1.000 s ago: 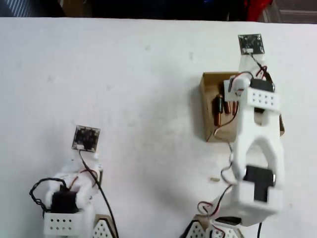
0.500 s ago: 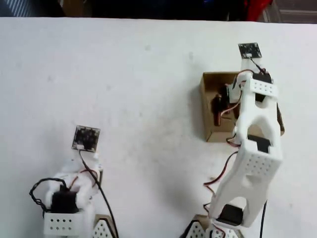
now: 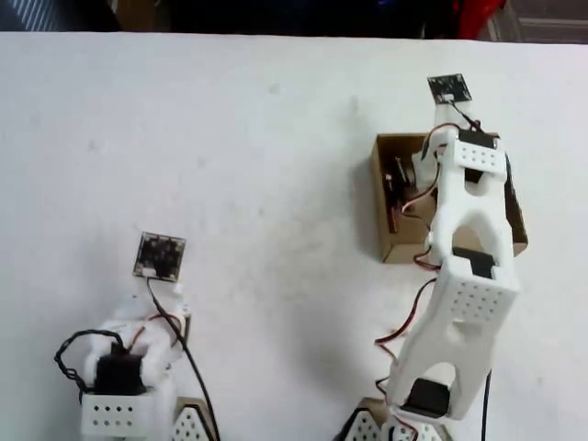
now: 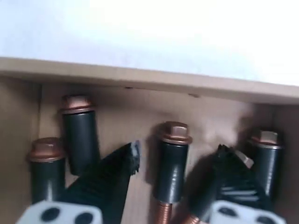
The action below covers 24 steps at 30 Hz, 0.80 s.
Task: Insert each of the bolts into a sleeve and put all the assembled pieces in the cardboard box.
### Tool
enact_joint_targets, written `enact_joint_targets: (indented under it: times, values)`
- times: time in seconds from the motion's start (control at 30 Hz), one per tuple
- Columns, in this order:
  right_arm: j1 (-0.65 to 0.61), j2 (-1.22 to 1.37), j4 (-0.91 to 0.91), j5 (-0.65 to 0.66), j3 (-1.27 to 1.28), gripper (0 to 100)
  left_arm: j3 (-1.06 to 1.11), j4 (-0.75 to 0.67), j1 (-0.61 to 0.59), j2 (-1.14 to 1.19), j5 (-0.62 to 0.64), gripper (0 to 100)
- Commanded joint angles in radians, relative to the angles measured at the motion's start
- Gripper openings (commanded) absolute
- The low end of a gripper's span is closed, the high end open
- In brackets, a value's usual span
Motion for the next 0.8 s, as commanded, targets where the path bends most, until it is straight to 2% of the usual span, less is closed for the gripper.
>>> enact_joint_targets:
  times: [0.0,0.23,0.57,0.77]
  values:
    - [0.013,-0.099,0.044,0.009,-0.057,18.6,-0.002,0.009,-0.004,-0.010,-0.002,2]
    - [-0.008,-0.237,0.145,0.009,-0.058,1.2,-0.002,0.009,-0.004,-0.010,-0.002,2]
    - [-0.012,-0.433,0.283,0.009,-0.057,1.6,-0.002,0.009,-0.004,-0.010,0.000,2]
    - [-0.082,-0.601,0.390,0.009,-0.052,1.6,-0.002,0.009,-0.004,-0.010,0.000,2]
